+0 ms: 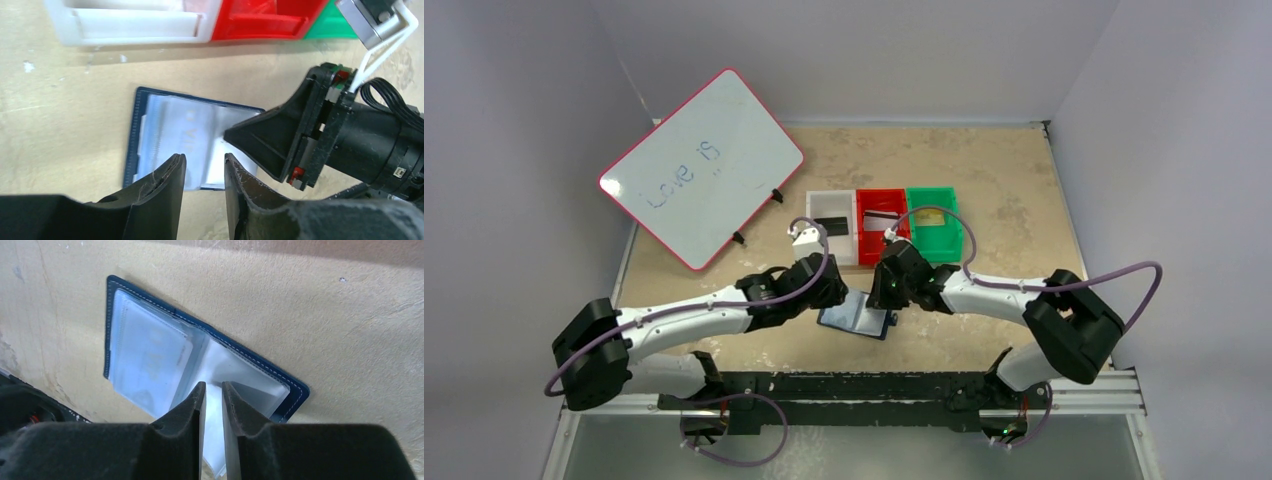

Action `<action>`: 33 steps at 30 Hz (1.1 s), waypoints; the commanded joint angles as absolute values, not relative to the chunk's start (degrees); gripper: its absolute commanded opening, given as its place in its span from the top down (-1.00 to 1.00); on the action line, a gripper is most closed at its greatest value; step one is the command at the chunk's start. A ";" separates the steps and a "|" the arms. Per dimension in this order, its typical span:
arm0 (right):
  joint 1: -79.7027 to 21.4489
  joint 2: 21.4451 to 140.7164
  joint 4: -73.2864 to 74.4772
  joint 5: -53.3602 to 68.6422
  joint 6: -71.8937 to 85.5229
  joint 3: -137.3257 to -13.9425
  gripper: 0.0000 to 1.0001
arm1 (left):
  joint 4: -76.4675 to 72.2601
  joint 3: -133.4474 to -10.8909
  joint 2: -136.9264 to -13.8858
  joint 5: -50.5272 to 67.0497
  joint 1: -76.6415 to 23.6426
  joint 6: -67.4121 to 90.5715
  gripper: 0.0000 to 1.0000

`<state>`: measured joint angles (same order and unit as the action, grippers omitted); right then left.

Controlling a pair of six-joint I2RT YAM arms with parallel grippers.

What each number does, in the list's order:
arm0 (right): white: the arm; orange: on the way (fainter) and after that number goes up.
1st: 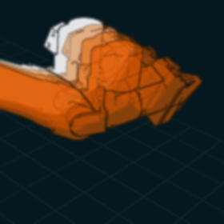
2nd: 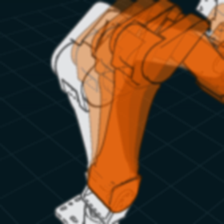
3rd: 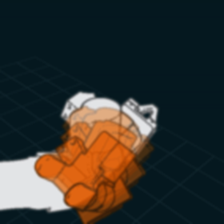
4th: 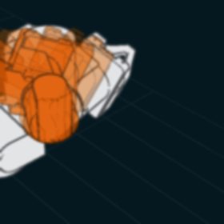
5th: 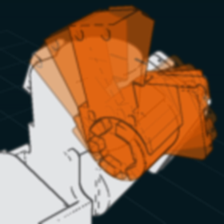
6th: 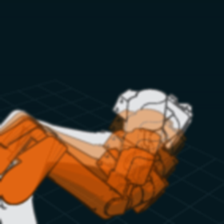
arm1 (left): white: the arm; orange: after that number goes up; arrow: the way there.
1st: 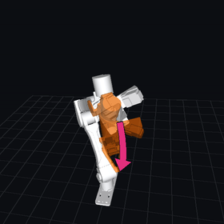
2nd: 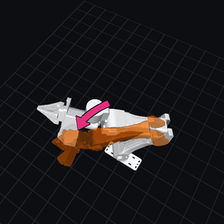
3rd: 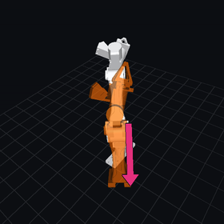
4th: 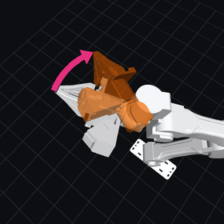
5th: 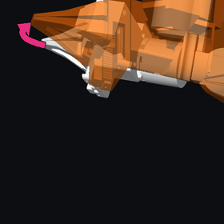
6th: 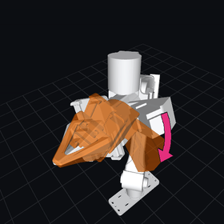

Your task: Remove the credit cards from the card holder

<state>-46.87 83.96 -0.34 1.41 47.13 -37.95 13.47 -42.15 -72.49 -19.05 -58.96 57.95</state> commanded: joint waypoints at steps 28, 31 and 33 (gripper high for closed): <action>-47.03 87.22 -2.49 1.67 47.96 -36.83 0.60 | 13.23 -41.90 -82.30 -15.73 -59.21 58.40 0.32; -47.07 87.51 -2.78 1.89 48.09 -36.84 0.61 | 10.74 -41.79 -82.88 -12.67 -59.23 57.86 0.33; -47.06 87.67 -3.26 2.08 48.32 -36.68 0.61 | 8.39 -41.61 -83.27 -10.40 -59.22 58.00 0.34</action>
<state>-46.87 85.91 -4.36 2.74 47.79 -37.15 13.47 -40.51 -82.30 -15.20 -58.96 58.92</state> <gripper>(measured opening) 0.197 0.336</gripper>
